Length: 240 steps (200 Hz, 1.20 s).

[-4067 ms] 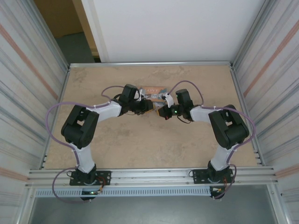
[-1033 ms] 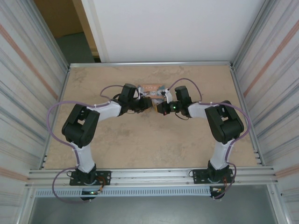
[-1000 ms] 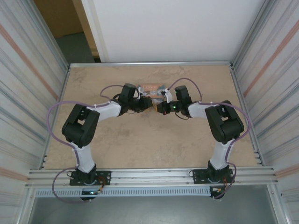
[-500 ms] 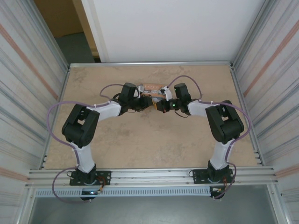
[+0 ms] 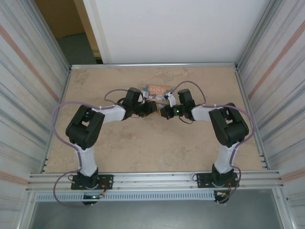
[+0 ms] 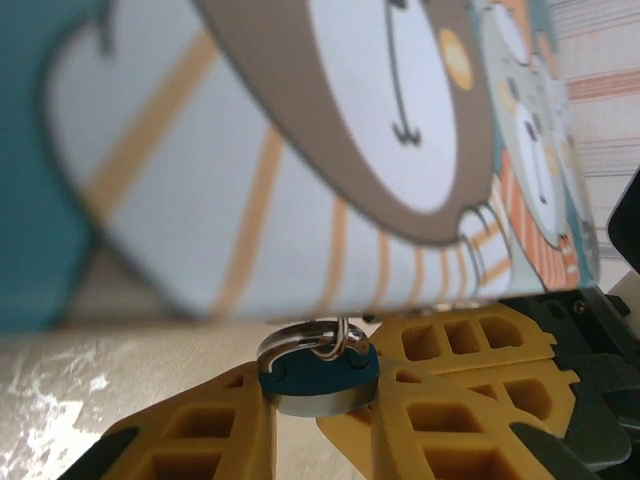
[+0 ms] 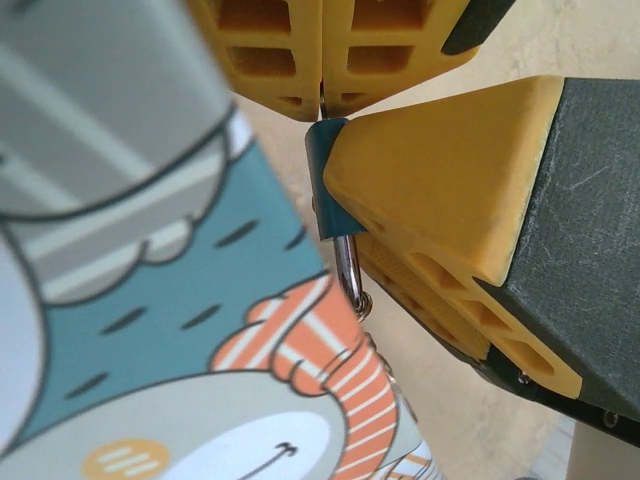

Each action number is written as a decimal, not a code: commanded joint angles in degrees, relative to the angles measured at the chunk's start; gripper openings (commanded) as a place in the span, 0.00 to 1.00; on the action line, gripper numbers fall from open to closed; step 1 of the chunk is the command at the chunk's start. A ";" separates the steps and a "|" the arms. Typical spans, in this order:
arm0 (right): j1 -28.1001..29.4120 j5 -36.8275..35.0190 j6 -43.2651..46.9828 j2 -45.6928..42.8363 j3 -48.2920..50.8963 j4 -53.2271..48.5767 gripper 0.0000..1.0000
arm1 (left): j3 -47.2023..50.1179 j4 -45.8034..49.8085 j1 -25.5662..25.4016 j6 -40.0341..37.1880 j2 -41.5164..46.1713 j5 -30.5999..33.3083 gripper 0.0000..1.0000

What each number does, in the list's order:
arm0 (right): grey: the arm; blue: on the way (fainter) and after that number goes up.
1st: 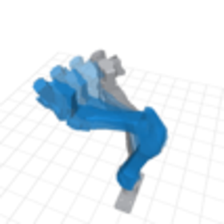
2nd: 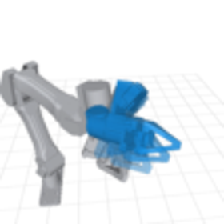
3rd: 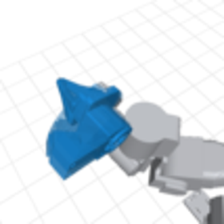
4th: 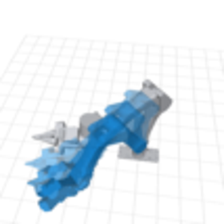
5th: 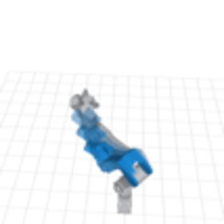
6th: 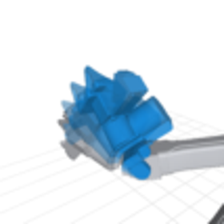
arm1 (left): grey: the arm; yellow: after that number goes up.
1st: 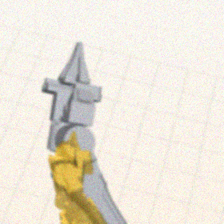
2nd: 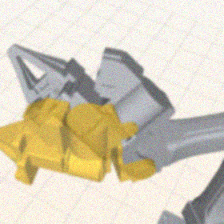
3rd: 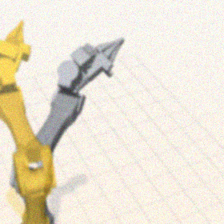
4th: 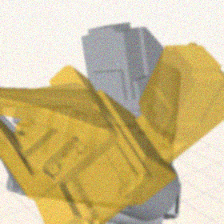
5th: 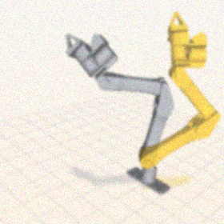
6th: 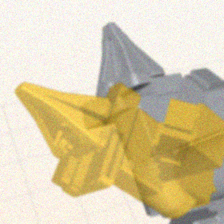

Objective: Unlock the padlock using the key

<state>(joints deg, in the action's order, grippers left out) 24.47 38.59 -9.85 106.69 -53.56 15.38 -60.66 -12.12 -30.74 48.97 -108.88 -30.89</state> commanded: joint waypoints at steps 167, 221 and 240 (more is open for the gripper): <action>1.37 0.77 -1.01 -0.04 0.80 -0.09 0.00 | 15.91 0.53 7.01 -3.20 20.24 -3.88 0.50; 1.52 3.78 -6.77 -0.16 -3.17 -9.38 0.00 | 27.85 -10.46 8.51 3.90 28.66 2.53 0.51; 1.70 5.18 -10.52 0.37 -3.92 -10.64 0.00 | 32.37 -14.57 8.46 8.15 31.16 5.30 0.51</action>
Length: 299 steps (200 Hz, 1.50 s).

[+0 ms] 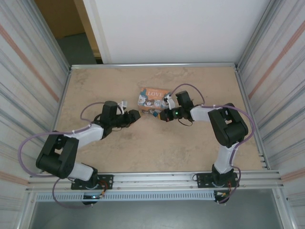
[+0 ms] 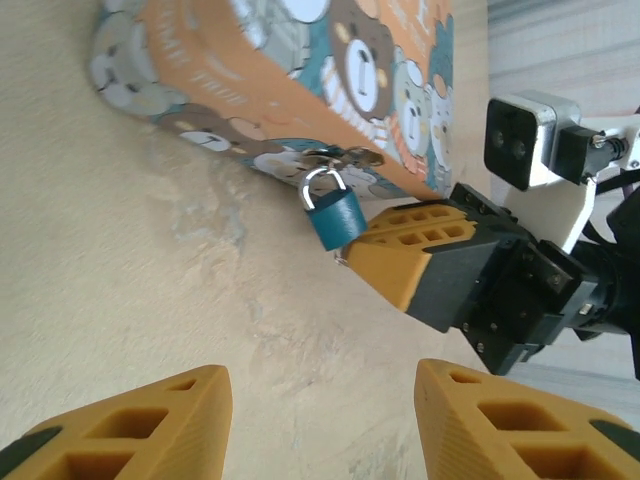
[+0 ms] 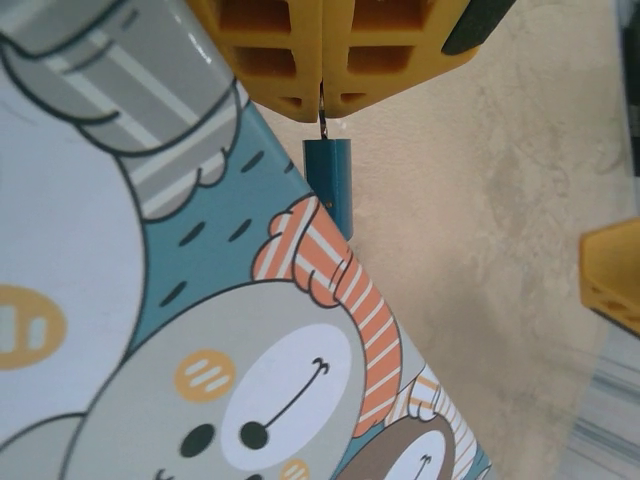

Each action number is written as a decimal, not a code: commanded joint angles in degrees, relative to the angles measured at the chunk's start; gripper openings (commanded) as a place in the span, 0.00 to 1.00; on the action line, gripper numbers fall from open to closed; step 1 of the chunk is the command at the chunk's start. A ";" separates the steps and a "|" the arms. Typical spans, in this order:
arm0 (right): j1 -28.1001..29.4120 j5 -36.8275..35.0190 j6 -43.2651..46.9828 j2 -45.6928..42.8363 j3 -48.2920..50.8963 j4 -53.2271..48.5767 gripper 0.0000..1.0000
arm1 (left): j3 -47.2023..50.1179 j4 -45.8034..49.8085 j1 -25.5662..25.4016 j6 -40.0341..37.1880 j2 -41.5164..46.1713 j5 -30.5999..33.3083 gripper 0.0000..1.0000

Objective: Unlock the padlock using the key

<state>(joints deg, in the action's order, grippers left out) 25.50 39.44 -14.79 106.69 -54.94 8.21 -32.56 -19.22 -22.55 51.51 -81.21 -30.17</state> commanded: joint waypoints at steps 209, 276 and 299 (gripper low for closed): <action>5.17 5.03 -27.49 -0.32 0.38 1.03 0.00 | 13.62 -38.44 -4.83 26.91 -9.37 9.97 0.51; 5.35 4.78 -28.02 -0.31 0.27 0.93 0.00 | 10.87 -60.39 -8.15 34.57 -27.77 11.86 0.41; 5.44 4.77 -28.04 -0.46 0.27 0.85 0.00 | 9.41 -61.98 -9.33 35.66 -30.47 12.77 0.40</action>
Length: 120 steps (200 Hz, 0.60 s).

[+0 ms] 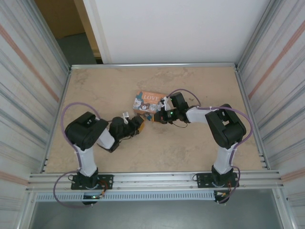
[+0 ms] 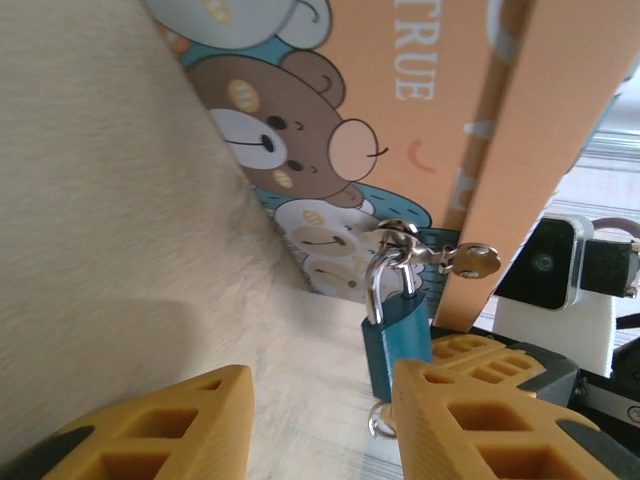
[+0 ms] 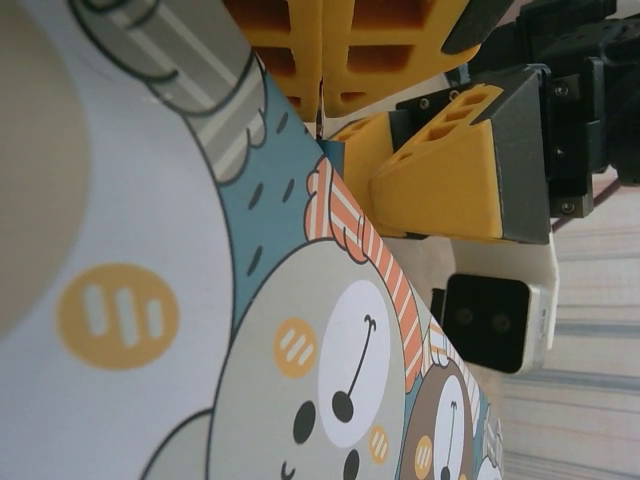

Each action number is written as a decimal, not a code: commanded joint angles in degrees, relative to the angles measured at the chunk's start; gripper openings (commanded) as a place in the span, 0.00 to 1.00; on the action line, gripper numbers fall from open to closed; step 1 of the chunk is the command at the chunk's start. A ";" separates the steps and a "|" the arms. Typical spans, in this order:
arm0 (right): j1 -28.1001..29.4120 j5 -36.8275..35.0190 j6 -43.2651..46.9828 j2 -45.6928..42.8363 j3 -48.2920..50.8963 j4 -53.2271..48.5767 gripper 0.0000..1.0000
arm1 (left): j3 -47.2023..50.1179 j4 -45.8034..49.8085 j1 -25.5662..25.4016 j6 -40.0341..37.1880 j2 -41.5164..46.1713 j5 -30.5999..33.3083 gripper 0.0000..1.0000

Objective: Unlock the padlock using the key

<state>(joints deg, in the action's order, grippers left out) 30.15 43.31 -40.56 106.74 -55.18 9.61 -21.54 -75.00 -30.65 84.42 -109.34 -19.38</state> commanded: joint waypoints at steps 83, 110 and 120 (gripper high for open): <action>0.87 1.21 -2.95 -0.50 0.42 -0.47 0.00 | -5.36 -6.17 -1.86 5.24 -5.71 2.31 0.36; 0.96 1.51 -3.72 -0.55 0.51 -0.12 0.00 | -6.19 -6.19 -1.87 6.00 -6.05 2.78 0.32; 0.96 1.51 -4.09 -0.49 0.47 0.14 0.00 | -6.48 -6.19 -1.82 6.36 -6.21 2.82 0.31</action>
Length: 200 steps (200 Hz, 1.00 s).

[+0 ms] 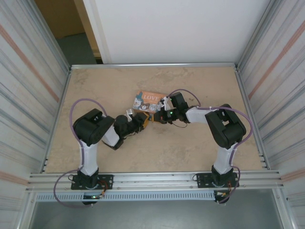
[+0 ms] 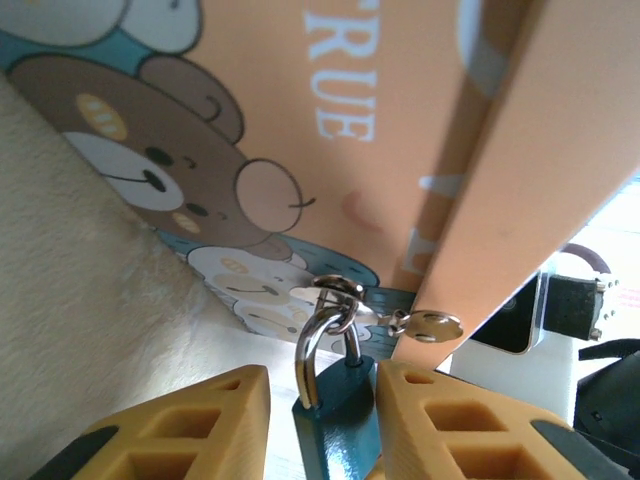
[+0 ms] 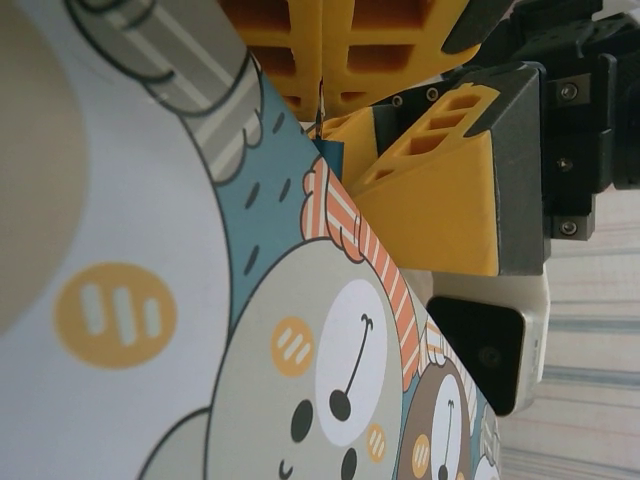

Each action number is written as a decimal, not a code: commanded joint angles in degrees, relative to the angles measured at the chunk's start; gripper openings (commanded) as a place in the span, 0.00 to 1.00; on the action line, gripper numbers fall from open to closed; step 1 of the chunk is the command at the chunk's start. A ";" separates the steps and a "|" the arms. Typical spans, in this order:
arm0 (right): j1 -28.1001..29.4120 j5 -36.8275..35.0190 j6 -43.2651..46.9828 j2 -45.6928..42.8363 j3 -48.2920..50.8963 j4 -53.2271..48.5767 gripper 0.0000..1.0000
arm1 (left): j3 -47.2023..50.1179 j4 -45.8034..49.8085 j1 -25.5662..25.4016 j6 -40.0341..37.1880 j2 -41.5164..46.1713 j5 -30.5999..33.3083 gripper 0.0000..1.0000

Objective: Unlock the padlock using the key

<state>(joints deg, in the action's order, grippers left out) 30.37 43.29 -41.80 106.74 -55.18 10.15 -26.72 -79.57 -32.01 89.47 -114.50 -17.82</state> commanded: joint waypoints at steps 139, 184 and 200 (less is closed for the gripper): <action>-0.22 0.55 -3.44 -2.65 2.08 -0.25 0.12 | -1.38 -1.63 -0.69 2.33 -0.26 1.77 0.08; -2.12 -0.54 -0.82 -6.02 4.08 -2.47 0.22 | -0.12 -0.32 -0.25 2.00 1.66 1.65 0.01; -2.72 -1.80 1.02 -7.89 4.68 -4.19 0.26 | 0.34 0.93 -0.06 1.89 2.90 1.65 0.00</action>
<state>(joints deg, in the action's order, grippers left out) 28.71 43.05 -44.10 102.61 -51.51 9.54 -27.38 -79.48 -32.32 92.38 -114.65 -16.75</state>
